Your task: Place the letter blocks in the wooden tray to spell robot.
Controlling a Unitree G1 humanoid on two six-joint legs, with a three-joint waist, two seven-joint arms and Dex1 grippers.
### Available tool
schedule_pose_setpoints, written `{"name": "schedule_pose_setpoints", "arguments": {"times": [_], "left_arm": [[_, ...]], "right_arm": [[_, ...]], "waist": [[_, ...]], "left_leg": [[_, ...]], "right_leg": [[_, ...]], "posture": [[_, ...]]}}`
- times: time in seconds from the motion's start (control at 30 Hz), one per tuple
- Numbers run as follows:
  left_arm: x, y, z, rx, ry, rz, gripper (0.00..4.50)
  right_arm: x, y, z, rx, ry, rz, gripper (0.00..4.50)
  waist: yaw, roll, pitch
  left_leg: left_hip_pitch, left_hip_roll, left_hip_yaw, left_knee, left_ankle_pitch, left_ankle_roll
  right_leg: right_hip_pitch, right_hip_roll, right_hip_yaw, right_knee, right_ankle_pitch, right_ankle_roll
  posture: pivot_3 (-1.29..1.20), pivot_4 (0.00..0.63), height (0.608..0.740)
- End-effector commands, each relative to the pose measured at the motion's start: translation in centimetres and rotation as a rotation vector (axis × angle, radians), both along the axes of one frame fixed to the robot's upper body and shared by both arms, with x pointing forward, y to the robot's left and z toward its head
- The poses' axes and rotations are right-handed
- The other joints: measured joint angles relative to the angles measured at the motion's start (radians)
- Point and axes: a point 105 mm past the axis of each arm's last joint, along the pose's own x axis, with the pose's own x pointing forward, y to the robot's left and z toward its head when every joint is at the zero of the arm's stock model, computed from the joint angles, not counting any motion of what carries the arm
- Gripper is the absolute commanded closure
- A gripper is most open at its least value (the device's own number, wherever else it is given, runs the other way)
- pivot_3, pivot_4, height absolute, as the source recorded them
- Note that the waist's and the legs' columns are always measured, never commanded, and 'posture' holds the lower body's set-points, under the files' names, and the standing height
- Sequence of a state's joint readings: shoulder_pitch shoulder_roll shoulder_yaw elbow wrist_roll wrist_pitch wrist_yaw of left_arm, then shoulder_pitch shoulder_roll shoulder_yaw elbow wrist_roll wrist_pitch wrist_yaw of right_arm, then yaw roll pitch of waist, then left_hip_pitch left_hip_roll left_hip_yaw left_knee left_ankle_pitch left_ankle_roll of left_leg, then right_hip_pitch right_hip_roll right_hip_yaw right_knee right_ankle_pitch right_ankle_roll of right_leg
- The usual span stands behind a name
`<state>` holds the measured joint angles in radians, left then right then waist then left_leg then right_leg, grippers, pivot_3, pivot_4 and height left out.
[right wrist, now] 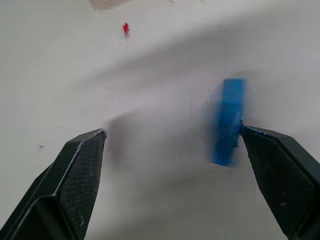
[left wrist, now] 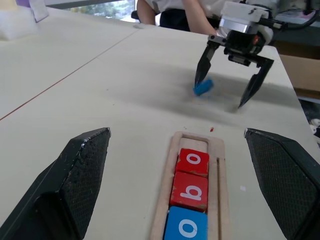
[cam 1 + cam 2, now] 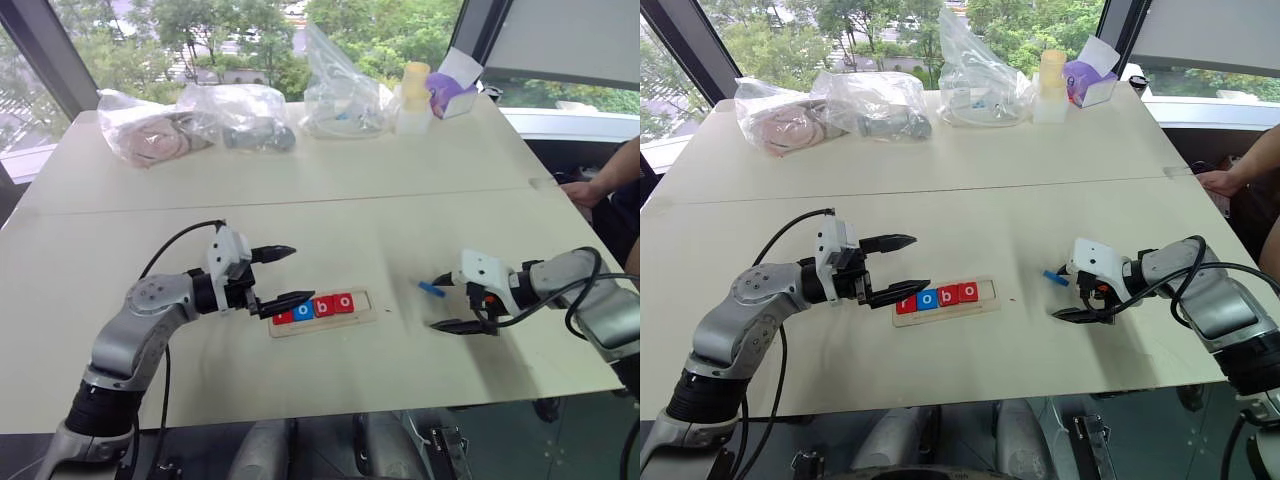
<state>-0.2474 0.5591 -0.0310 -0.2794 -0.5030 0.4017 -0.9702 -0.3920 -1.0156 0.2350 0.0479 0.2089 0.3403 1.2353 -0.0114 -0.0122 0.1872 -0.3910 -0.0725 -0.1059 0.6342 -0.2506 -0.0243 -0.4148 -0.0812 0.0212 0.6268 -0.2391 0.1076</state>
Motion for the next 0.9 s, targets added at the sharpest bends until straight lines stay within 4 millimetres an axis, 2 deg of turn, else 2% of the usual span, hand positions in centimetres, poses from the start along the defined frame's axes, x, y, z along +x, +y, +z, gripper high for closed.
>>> {"name": "schedule_pose_setpoints", "arguments": {"times": [0.03,0.17,0.33,0.7,0.9], "left_arm": [[-0.3,-0.2,1.0,-0.005,-0.054,-0.01,0.0],[-0.4,-0.2,1.0,-0.003,-0.055,-0.009,0.0],[-0.4,-0.2,1.0,-0.003,-0.056,-0.005,0.0],[-0.3,-0.5,0.9,-0.011,-0.051,-0.008,0.0],[-0.3,-0.6,0.9,-0.011,-0.046,-0.016,0.0]], "right_arm": [[1.0,0.1,0.2,0.007,-0.028,0.024,0.06],[1.4,0.0,-0.1,0.005,-0.024,0.032,0.06],[1.1,0.4,0.6,0.022,-0.034,0.058,0.06],[-1.2,2.1,2.2,0.085,-0.036,0.098,0.06],[-1.5,2.8,3.2,0.111,-0.055,0.081,0.06]], "waist": [[-0.001,0.0,0.0],[0.0,0.0,0.0],[0.0,0.0,0.0],[0.002,0.0,0.0],[0.002,0.0,0.0]], "left_leg": [[0.0,0.0,0.0,0.0,0.0,0.0],[0.0,0.0,0.0,0.0,0.0,0.0],[0.0,0.0,0.0,0.0,0.0,0.0],[0.0,0.0,-0.001,0.0,0.0,-0.001],[0.0,0.0,-0.001,0.0,0.0,-0.001]], "right_leg": [[0.0,0.0,0.0,0.0,0.0,0.0],[0.0,0.0,0.0,0.0,0.0,0.0],[0.0,0.0,0.0,0.0,0.0,0.0],[0.0,-0.001,0.0,0.0,0.0,0.0],[0.0,-0.001,0.0,0.0,0.0,0.0]], "posture": [[0.0,0.15,0.74],[0.0,0.15,0.74],[0.0,0.15,0.74],[0.0,0.15,0.74],[0.0,0.15,0.74]]}}
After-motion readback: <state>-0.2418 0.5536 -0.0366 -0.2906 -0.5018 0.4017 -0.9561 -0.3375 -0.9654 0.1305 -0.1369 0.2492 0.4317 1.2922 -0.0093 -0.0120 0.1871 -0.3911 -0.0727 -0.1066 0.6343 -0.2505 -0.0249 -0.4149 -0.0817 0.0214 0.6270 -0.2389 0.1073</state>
